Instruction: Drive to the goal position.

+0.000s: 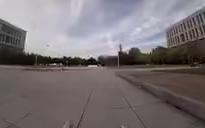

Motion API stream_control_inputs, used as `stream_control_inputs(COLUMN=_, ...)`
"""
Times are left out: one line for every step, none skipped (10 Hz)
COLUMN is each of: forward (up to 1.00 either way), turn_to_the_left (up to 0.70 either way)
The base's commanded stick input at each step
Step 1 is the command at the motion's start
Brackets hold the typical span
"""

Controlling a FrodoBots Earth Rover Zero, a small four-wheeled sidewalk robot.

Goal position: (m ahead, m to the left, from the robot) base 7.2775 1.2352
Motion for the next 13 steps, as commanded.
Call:
stream_control_inputs(forward=0.96, turn_to_the_left=0.0)
stream_control_inputs(forward=0.96, turn_to_the_left=0.0)
stream_control_inputs(forward=0.96, turn_to_the_left=0.0)
stream_control_inputs(forward=0.96, turn_to_the_left=0.0)
stream_control_inputs(forward=0.96, turn_to_the_left=0.0)
stream_control_inputs(forward=0.96, turn_to_the_left=0.0)
stream_control_inputs(forward=0.96, turn_to_the_left=0.0)
stream_control_inputs(forward=0.96, turn_to_the_left=0.0)
stream_control_inputs(forward=0.96, turn_to_the_left=-0.14)
stream_control_inputs(forward=0.96, turn_to_the_left=-0.38)
stream_control_inputs(forward=0.96, turn_to_the_left=-0.38)
stream_control_inputs(forward=0.96, turn_to_the_left=-0.38)
stream_control_inputs(forward=0.96, turn_to_the_left=-0.38)
